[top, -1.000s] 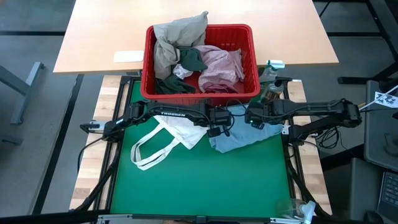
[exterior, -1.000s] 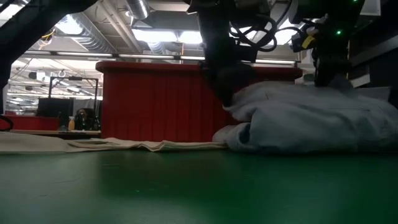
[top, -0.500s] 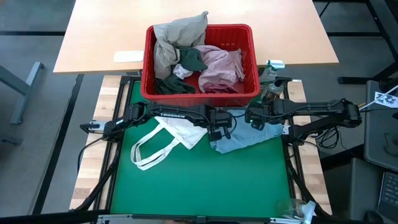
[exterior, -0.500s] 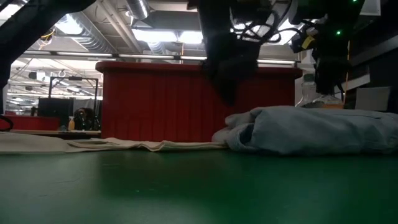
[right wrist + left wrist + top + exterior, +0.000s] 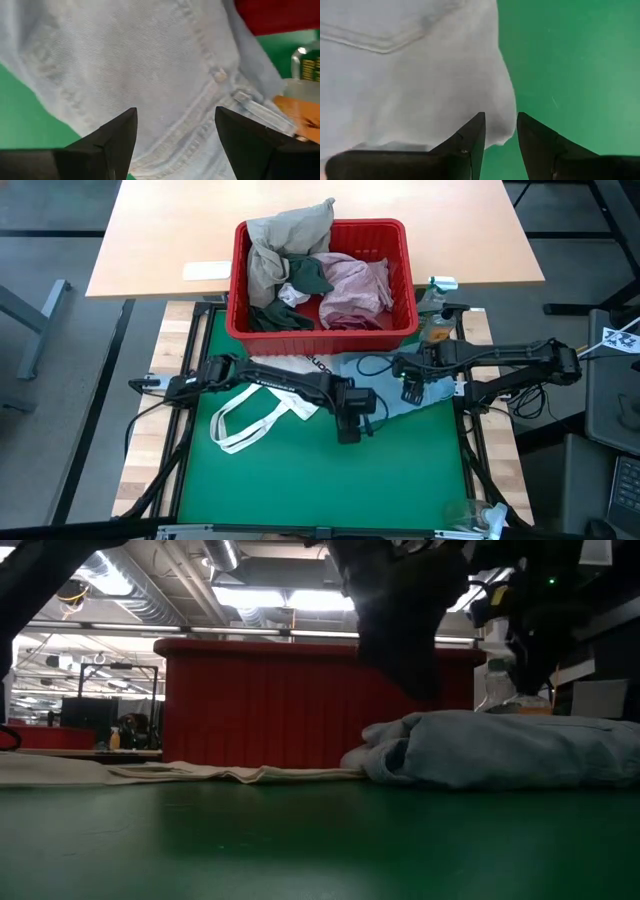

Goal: Fold laundry
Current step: Fold the blue jeans

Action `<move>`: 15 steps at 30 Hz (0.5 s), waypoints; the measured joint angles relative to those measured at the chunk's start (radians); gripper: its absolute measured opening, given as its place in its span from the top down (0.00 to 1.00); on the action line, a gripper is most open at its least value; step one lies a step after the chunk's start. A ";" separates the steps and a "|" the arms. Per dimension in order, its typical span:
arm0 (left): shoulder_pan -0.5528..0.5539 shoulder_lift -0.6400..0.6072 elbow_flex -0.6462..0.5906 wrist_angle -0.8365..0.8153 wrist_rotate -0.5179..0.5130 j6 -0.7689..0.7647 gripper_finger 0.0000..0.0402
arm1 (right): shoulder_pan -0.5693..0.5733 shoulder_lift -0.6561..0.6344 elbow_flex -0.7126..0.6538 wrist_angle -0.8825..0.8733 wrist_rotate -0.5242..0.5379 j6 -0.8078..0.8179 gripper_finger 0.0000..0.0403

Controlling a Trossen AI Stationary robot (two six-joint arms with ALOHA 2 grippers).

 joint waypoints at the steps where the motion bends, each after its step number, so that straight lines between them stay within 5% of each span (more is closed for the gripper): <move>1: -0.003 0.000 -0.025 0.021 -0.008 0.000 0.73 | 0.000 0.000 0.000 0.006 -0.014 0.000 0.34; 15: -0.009 -0.010 -0.274 0.152 -0.063 -0.015 0.73 | 0.000 0.000 0.000 0.023 -0.169 0.000 0.34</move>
